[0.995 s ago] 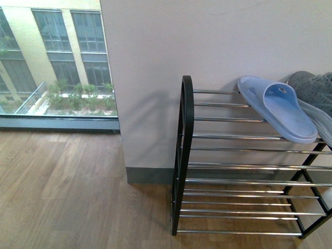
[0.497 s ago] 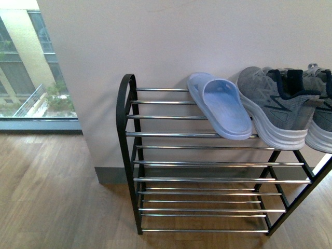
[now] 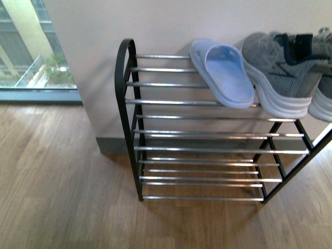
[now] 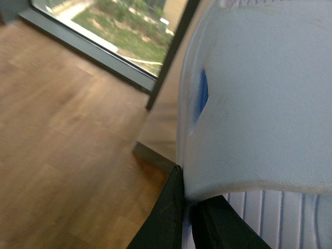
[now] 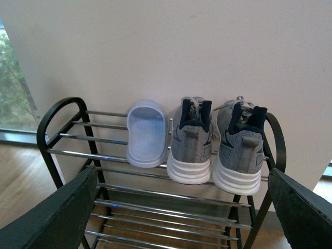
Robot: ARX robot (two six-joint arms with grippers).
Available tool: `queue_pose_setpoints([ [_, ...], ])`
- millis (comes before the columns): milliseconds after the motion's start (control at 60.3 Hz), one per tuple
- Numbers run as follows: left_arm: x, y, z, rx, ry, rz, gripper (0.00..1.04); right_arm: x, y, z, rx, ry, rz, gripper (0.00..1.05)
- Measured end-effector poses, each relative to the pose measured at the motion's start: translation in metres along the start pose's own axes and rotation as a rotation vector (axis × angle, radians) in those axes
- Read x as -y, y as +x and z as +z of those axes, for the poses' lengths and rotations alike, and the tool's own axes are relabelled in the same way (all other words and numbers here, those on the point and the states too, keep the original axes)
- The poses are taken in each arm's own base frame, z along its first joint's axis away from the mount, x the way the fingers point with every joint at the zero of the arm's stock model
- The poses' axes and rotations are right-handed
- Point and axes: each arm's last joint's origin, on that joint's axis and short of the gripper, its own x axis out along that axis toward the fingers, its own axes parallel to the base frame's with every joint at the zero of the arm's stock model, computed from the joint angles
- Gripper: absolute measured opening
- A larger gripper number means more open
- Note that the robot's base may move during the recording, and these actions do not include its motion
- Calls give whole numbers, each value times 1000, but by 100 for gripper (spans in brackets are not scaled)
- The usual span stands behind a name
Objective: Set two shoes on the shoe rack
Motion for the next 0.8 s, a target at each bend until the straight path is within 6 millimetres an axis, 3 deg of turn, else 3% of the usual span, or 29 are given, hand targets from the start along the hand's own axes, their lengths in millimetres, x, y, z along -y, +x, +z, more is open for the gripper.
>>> queue_pose_setpoints([
  [99, 33, 40, -1, -89, 3, -4, 2, 0, 0, 0, 1, 0, 0, 95],
  [199, 70, 75, -14, -184, 53, -22, 2, 0, 0, 0, 0, 0, 0, 95],
  [431, 129, 113, -41, -307, 200, -63, 2, 0, 0, 0, 1, 0, 0, 95],
  [531, 140, 122, -44, -326, 259, -56, 2, 0, 0, 0, 0, 0, 0, 95],
  [796, 144, 150, -61, -379, 406, -13, 2, 0, 0, 0, 0, 0, 0, 95],
])
